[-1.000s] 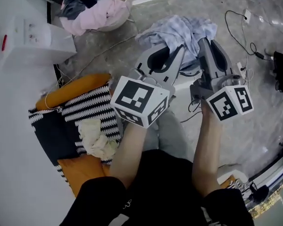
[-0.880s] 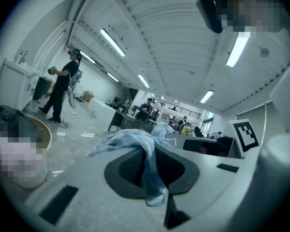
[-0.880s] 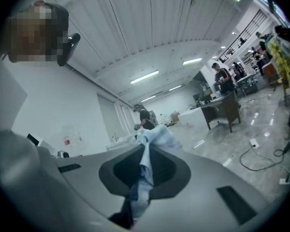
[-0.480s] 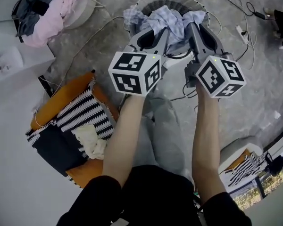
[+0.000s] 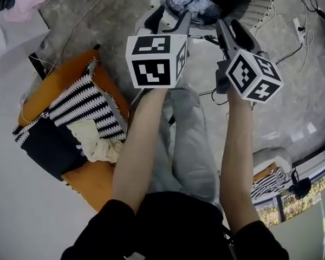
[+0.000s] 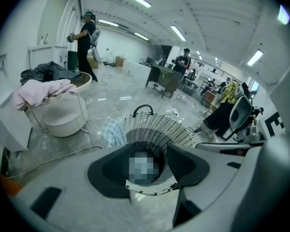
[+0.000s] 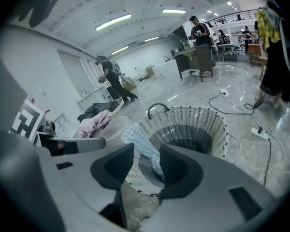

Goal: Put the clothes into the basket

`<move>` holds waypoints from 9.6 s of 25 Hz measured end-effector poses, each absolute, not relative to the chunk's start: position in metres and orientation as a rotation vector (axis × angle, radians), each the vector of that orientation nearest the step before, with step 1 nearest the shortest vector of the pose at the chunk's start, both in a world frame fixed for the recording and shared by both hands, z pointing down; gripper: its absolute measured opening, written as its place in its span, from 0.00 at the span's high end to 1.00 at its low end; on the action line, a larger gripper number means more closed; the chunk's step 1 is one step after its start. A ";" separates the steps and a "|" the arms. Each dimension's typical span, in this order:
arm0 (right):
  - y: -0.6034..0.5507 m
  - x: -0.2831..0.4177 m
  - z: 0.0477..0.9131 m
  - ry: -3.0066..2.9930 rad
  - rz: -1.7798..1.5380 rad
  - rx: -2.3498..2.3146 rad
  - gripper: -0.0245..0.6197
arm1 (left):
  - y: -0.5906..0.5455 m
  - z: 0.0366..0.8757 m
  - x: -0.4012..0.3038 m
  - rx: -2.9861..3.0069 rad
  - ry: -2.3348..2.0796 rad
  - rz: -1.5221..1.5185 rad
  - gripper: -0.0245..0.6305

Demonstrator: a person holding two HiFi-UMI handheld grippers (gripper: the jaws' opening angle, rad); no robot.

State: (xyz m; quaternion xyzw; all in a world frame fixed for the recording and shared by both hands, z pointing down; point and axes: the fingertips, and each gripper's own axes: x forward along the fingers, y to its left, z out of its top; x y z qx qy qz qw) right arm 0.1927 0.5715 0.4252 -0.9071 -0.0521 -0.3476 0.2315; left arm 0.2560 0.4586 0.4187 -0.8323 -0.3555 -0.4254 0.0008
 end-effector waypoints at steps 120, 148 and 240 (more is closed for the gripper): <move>0.452 0.253 0.239 0.459 -0.580 -2.713 0.86 | 0.342 0.272 0.261 -2.968 -1.007 -1.019 0.89; 0.635 0.216 0.429 -0.097 -1.113 -2.604 0.73 | 0.517 0.443 0.274 -2.759 -1.163 -1.383 0.68; -0.342 -0.156 -0.183 2.587 -0.277 -1.610 0.94 | -0.337 -0.201 -0.302 -2.571 1.914 -0.036 0.95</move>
